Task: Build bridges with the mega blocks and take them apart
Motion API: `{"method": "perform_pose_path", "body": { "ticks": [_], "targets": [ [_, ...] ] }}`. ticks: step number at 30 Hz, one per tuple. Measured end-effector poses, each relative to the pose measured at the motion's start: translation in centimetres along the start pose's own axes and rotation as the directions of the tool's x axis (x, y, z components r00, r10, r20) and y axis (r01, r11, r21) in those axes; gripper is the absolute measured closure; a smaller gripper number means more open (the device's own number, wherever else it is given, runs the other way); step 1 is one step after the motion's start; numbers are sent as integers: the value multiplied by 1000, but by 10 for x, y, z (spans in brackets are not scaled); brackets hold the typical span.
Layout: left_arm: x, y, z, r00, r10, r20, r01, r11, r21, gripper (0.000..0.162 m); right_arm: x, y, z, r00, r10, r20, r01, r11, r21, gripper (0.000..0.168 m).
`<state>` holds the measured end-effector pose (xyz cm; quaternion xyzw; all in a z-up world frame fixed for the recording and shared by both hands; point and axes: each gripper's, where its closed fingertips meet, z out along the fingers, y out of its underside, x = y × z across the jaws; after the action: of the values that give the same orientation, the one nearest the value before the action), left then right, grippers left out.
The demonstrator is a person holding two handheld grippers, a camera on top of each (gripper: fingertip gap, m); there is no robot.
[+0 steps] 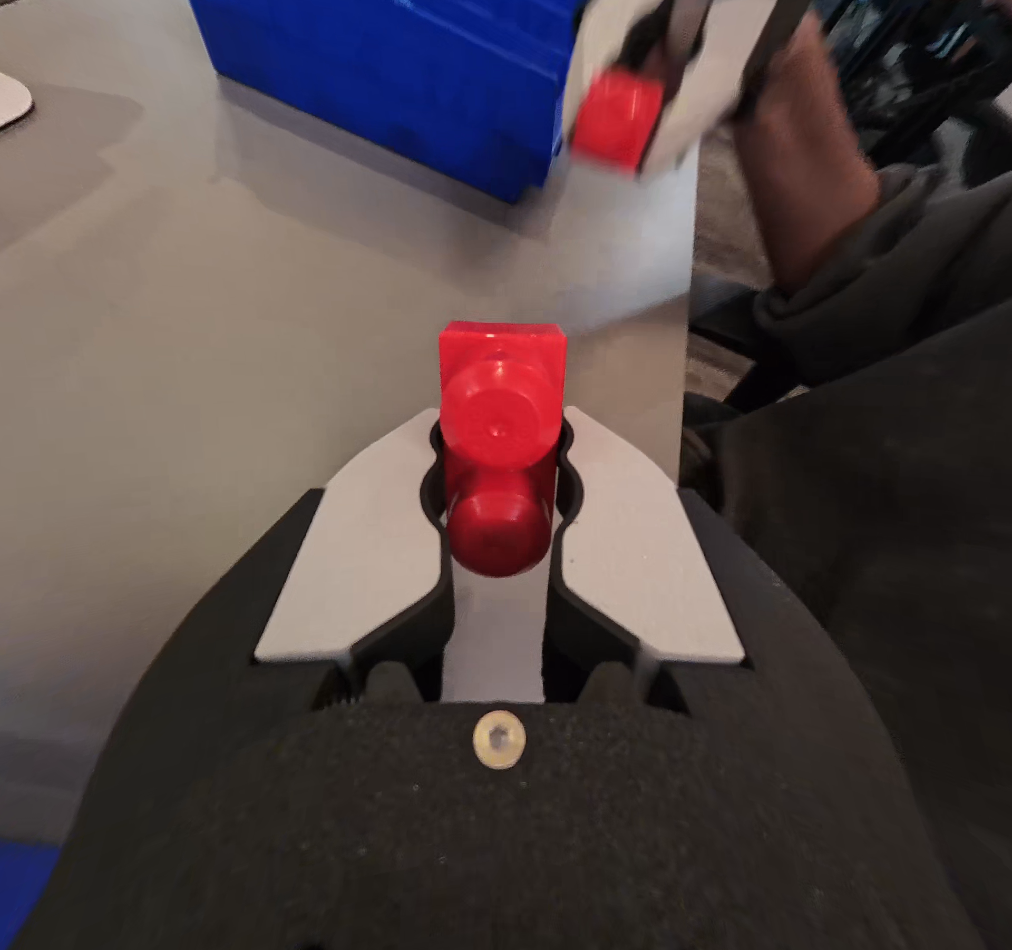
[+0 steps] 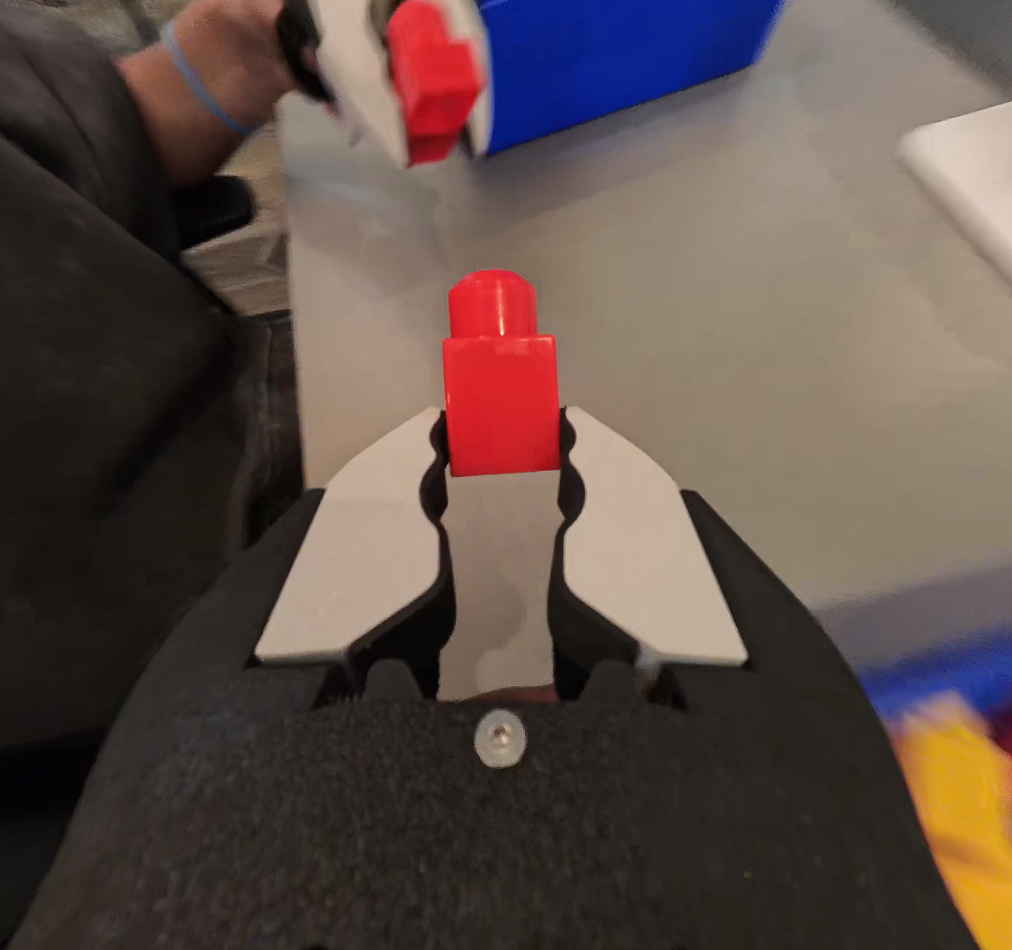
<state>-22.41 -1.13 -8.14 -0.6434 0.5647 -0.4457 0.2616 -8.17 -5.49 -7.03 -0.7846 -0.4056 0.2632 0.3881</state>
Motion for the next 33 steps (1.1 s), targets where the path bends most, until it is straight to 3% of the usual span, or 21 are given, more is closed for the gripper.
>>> {"method": "perform_pose_path", "body": {
  "ticks": [3, 6, 9, 15, 18, 22, 23, 28, 30, 33],
  "targets": [
    [7, 9, 12, 999, 52, 12, -51, 997, -61, 126, 62, 2, -78, 931, 42, -362, -56, 998, -29, 131],
    [11, 13, 19, 992, 124, 36, -120, 987, -109, 126, 134, 64, -154, 681, -18, -732, -247, 935, -253, 131],
    [19, 13, 24, 986, 165, 23, -161, 979, -126, 126, 164, 118, -190, 546, -85, -834, -444, 815, -373, 131],
    [18, 16, 24, 991, 136, 14, -133, 982, -134, 126, 196, 167, -190, 471, -116, -874, -583, 703, -407, 131],
    [14, 14, 22, 995, 95, 12, -93, 989, -112, 126, 200, 181, -184, 484, -112, -868, -604, 675, -424, 130],
    [9, 11, 19, 999, 49, 18, -47, 995, -90, 126, 197, 177, -185, 487, -117, -866, -586, 691, -423, 118],
    [6, 11, 20, 999, 44, 28, -41, 995, -91, 126, 195, 170, -189, 474, -118, -872, -578, 706, -409, 109],
    [-2, 18, 26, 996, 38, 78, -27, 991, -133, 126, 161, 83, -193, 454, -44, -890, -354, 908, -225, 112],
    [-7, 19, 31, 993, 31, 114, -13, 987, -160, 126, 132, 41, -163, 535, 60, -843, -210, 976, -64, 115],
    [-29, 19, 40, 970, 36, 239, 26, 968, -251, 126, 55, -5, -69, 816, 216, -536, -102, 967, 235, 122]
  ]
}}
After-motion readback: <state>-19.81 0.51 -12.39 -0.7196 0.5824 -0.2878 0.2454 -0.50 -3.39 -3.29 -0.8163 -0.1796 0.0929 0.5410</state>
